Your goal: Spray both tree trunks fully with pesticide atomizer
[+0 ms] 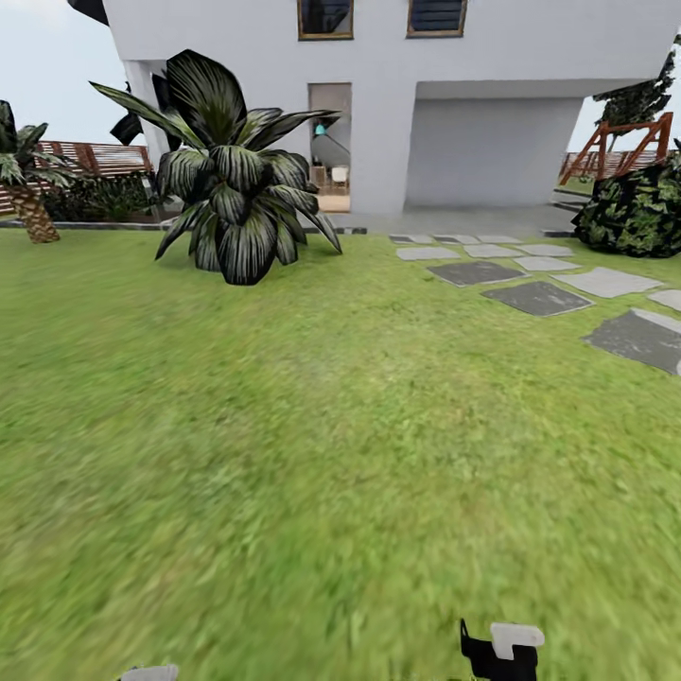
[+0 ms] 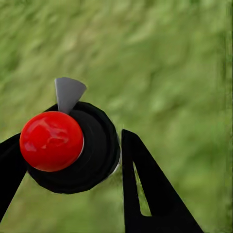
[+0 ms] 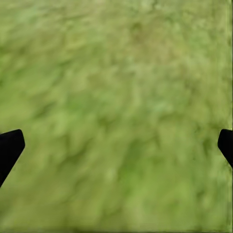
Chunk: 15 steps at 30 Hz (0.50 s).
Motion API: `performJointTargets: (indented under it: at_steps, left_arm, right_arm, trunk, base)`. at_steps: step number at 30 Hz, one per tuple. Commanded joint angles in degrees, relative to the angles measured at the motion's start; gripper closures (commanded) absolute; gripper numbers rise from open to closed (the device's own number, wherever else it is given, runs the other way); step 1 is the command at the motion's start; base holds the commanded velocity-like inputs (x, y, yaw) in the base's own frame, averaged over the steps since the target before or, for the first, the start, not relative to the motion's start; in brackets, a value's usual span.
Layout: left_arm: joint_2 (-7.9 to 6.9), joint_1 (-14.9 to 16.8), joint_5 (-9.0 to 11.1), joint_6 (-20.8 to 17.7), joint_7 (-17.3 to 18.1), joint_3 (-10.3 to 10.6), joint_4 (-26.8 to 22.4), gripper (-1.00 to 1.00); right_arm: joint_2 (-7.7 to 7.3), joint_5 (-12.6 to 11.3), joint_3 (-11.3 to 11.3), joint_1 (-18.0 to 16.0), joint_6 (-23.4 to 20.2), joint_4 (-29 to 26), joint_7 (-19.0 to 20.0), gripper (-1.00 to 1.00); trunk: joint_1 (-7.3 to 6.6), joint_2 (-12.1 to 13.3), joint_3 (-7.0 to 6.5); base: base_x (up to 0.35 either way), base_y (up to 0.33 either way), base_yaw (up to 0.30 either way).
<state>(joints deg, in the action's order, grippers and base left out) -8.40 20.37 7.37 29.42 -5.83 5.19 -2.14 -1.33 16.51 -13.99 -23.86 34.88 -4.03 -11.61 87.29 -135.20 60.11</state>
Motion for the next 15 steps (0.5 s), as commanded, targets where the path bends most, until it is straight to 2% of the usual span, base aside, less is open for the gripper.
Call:
performJointTargets:
  at_steps: [1, 4, 6, 9, 15]
  left_arm:
    - [-0.01, 0.02, 0.54, 0.2, -0.14, 0.53, 0.03, 1.0]
    - [-0.03, 0.02, 0.77, 0.2, -0.14, 0.53, 0.03, 1.0]
    - [-0.04, 0.02, 2.27, 0.26, -0.09, 0.53, 0.03, 1.0]
    - [-0.04, 0.02, 3.32, 0.28, -0.06, 0.53, 0.03, 1.0]
    - [-0.04, 0.02, 3.56, 0.28, -0.06, 0.53, 0.03, 1.0]
  right_arm:
    - [0.01, 0.59, -0.25, -0.05, 0.1, 0.08, -0.34, -1.0]
    - [0.01, 0.59, -0.25, -0.05, 0.1, 0.08, -0.34, -1.0]
    - [0.01, 0.6, -0.25, -0.05, 0.1, 0.08, -0.34, -1.0]
    - [0.01, 0.58, -0.25, -0.05, 0.1, 0.08, -0.34, -1.0]
    - [0.01, 0.6, -0.25, -0.05, 0.1, 0.08, -0.34, -1.0]
  trunk:
    - [-0.01, -0.02, 0.05]
    - [-0.01, -0.02, 0.05]
    - [-0.01, -0.02, 0.05]
    - [-0.01, -0.02, 0.05]
    - [-0.01, -0.02, 0.05]
  base:
    - [0.0, -0.276, -0.3]
    - [0.0, -0.273, -0.3]
    - [0.0, -0.124, -0.3]
    - [0.0, -0.028, -0.3]
    - [0.0, -0.003, -0.3]
